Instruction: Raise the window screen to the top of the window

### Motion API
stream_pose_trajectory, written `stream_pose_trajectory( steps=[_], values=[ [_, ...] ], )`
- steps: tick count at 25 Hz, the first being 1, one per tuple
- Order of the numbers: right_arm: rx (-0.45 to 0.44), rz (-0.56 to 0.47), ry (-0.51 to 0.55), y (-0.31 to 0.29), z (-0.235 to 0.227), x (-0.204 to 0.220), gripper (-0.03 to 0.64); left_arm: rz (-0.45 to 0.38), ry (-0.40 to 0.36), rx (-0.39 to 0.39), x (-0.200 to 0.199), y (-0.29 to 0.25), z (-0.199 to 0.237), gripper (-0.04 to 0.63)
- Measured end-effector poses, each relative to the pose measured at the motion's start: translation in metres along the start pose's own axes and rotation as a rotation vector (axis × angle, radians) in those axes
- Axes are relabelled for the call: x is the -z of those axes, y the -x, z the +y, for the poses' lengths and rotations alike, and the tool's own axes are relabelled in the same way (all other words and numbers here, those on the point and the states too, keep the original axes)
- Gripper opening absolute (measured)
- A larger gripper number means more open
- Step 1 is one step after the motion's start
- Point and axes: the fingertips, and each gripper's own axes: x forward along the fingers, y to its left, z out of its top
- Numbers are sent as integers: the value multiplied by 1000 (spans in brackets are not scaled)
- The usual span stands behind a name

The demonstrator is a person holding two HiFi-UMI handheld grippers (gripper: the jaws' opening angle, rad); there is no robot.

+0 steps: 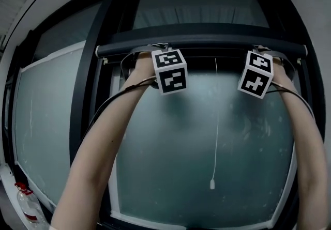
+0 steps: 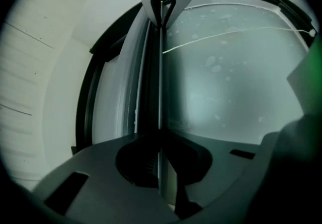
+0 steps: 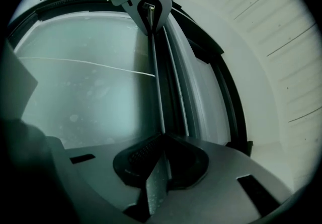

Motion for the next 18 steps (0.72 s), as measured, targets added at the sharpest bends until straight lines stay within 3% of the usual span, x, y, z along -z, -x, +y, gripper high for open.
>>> stream_pose_trajectory(
  steps=[4, 6, 7, 9, 11, 13, 15, 18],
  values=[
    [94, -25, -39, 3, -1, 2, 22, -61, 52, -61, 0, 4, 2, 17],
    [153, -24, -50, 9, -5, 4, 29, -99, 109, -152, -1, 12, 8, 20],
    [183, -39, -80, 15, -7, 3, 29, -131, 172, -203, 1, 18, 9, 28],
    [231, -117, -219, 34, -8, -4, 14, -222, 416, -257, 9, 32, 5, 5],
    [239, -209, -407, 54, -7, -9, 14, -328, 748, -238, 19, 47, -6, 5],
    [210, -271, -574, 69, 2, -9, 14, -410, 1006, -208, 25, 62, -21, 3],
    [196, -312, -688, 83, 20, -7, 14, -449, 1155, -195, 28, 74, -41, 3],
    [190, -342, -720, 108, 66, -7, 14, -458, 1265, -166, 28, 92, -84, 3]
  ],
)
